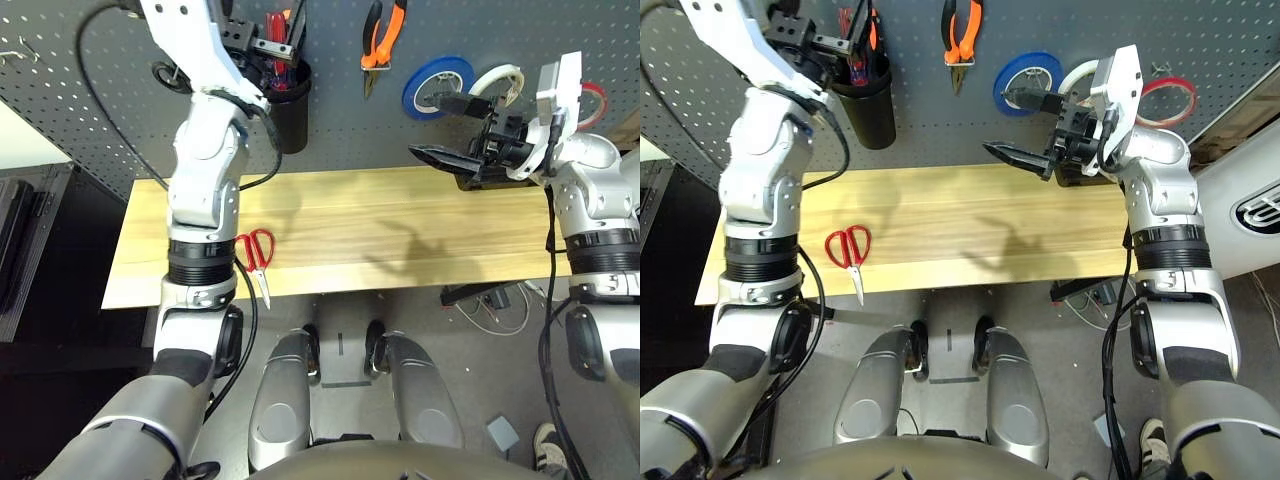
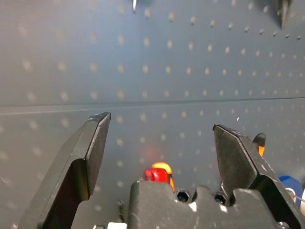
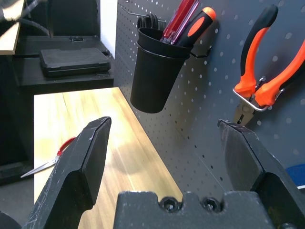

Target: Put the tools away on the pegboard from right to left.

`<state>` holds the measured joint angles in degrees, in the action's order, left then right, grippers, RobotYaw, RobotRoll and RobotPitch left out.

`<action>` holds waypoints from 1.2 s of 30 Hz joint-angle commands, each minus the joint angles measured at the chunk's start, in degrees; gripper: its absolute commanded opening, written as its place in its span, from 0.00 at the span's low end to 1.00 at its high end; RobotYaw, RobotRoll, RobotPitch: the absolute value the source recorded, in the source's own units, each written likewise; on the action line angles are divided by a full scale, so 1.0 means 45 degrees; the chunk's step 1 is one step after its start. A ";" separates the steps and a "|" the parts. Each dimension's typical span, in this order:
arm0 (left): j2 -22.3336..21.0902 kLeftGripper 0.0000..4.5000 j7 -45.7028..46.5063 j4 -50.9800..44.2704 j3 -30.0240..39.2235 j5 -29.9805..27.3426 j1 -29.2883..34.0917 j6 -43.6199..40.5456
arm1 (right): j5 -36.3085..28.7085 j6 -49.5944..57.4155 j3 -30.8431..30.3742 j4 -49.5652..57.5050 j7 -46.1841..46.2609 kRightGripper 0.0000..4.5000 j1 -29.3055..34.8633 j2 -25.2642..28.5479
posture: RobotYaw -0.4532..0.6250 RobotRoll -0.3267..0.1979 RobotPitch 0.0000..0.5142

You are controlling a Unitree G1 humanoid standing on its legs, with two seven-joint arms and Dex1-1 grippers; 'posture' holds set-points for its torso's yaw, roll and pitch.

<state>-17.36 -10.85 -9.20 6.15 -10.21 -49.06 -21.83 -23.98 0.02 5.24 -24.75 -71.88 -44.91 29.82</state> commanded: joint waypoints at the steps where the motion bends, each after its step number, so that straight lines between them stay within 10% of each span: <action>1: -0.0733 1.00 -0.0743 -0.1140 0.0146 -0.0580 0.0211 -0.1265 | -0.0035 -0.0072 0.0082 -0.0177 -0.0064 1.00 0.0086 0.0015 | 0.43 0.62 0.37; 17: -0.4730 1.00 -0.4312 -0.4732 0.0562 -0.4725 0.1287 -0.7060 | 0.0090 -0.0042 -0.0143 -0.0409 -0.0443 1.00 0.0055 -0.0052 | 0.47 0.62 0.40; 24: -0.4139 1.00 -0.3847 -0.5954 0.0888 -0.7390 0.2383 -1.0082 | 0.0353 -0.0374 -0.0517 -0.0382 -0.0898 1.00 0.0351 -0.0230 | 0.49 0.62 0.41; 36: -0.5377 1.00 -0.2965 -0.5204 -0.1352 -0.5080 0.6365 -0.9962 | 0.1105 -0.0643 -0.1785 -0.0736 -0.1760 1.00 0.0957 -0.0569 | 0.48 0.62 0.44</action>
<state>-40.96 -24.57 -32.76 1.65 -34.56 -21.91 -66.80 -20.16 -3.06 -1.84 -27.22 -78.81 -41.60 26.74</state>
